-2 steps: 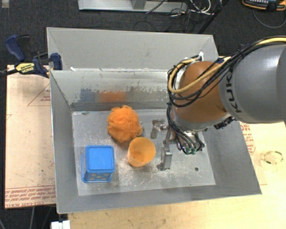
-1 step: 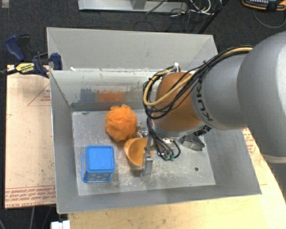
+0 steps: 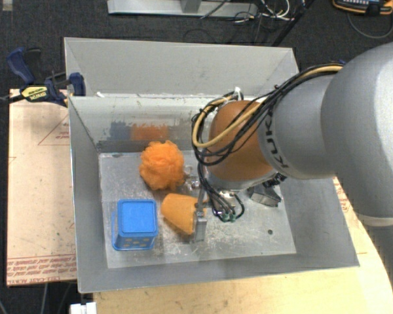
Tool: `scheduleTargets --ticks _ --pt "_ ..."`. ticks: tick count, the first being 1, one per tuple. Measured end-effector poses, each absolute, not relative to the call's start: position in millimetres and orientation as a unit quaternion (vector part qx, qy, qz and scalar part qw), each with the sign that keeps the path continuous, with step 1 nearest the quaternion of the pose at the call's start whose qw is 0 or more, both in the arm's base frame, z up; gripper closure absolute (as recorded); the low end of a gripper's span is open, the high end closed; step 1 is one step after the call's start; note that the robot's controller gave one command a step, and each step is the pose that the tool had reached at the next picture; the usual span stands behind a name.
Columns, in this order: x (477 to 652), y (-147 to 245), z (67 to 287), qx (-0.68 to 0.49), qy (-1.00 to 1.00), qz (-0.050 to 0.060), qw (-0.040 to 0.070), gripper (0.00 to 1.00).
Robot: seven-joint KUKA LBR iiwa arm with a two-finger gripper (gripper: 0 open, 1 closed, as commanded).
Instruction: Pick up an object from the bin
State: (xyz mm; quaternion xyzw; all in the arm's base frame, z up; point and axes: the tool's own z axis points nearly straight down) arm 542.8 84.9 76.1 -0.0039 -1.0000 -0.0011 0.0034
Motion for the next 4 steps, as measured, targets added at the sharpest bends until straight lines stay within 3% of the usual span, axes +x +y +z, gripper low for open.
scheduleTargets --ticks 1,2,3,4 --pt "538.9 106 96 0.012 -1.000 -0.001 0.001 0.00" --pt "542.1 120 83 0.017 -1.000 -0.002 0.001 0.00" --pt "541.5 107 70 -0.032 -0.999 -0.002 0.000 1.00" --pt "541.6 107 70 -0.032 -0.999 -0.002 0.000 1.00"
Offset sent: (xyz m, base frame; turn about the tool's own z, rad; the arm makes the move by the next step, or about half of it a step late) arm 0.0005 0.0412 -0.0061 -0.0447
